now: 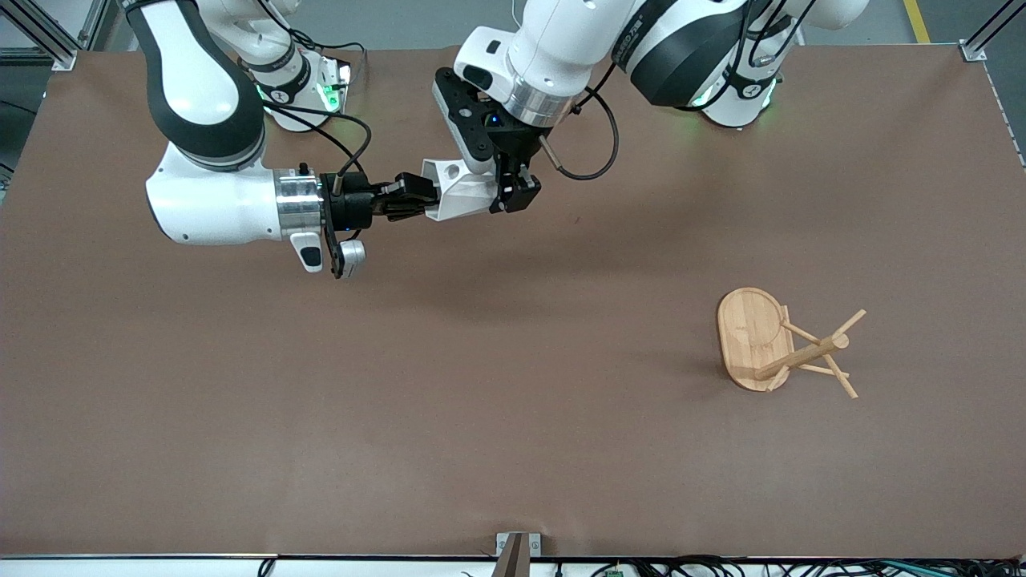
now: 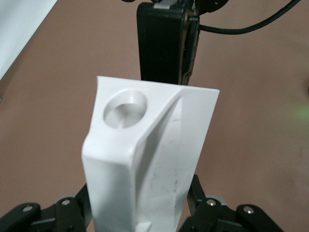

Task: Hang cup on rack
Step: 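Grasp the cup with the left gripper from the right gripper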

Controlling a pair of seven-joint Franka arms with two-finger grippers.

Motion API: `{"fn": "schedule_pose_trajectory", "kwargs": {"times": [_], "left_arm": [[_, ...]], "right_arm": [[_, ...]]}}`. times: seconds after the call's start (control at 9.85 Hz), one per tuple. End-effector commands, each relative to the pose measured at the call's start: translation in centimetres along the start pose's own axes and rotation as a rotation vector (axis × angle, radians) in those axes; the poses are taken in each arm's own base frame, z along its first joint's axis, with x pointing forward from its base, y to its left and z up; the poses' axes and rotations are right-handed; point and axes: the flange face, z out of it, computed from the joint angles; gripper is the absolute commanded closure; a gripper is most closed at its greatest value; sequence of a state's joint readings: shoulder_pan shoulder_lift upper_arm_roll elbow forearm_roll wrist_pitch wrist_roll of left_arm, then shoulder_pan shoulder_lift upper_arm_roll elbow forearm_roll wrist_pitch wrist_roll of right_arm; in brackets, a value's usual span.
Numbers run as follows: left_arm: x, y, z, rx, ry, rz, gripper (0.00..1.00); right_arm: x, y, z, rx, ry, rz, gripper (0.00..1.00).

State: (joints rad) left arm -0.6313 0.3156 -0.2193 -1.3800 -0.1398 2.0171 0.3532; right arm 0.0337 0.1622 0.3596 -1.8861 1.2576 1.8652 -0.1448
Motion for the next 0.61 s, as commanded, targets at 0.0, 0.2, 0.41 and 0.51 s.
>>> {"fn": "schedule_pose_trajectory", "kwargs": {"times": [0.0,0.2,0.41,0.51], "left_arm": [[0.1,0.0,2.1,-0.019,-0.014,-0.001,1.0],[0.0,-0.2,2.2,-0.017,-0.016,-0.003,1.0],[-0.1,-0.4,2.1,-0.014,-0.016,-0.002,1.0],[-0.2,-0.5,2.3,-0.014,-0.019,-0.004,1.0]], "right_arm": [[-1.4,-1.1,0.1,0.022,0.0,0.044,0.01],[-1.2,-0.8,-0.3,0.015,0.005,0.044,0.0],[-0.4,0.4,-2.2,-0.015,0.029,0.047,0.0],[-0.1,1.0,-3.3,-0.061,0.041,0.04,0.0]]}}
